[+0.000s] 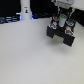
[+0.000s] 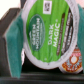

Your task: Open the kcup holder, insert the kcup into the holder, and close the kcup holder

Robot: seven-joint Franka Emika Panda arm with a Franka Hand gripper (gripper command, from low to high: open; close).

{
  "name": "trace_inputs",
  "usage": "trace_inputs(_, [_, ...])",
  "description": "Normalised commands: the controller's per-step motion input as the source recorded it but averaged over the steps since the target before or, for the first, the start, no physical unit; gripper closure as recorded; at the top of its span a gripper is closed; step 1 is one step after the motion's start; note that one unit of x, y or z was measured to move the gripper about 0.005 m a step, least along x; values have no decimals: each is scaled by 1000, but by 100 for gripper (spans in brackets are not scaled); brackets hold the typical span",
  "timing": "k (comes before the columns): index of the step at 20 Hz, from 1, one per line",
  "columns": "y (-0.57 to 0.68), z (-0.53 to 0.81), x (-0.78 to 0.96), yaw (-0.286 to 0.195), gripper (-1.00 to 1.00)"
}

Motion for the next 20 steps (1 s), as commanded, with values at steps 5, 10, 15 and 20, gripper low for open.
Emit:
trace_inputs(5, [6, -277, 6, 8, 100])
trace_inputs(10, [-6, -307, -46, 25, 100])
trace_inputs(15, [30, -141, -3, 18, 100])
trace_inputs(20, [43, 149, 49, 32, -100])
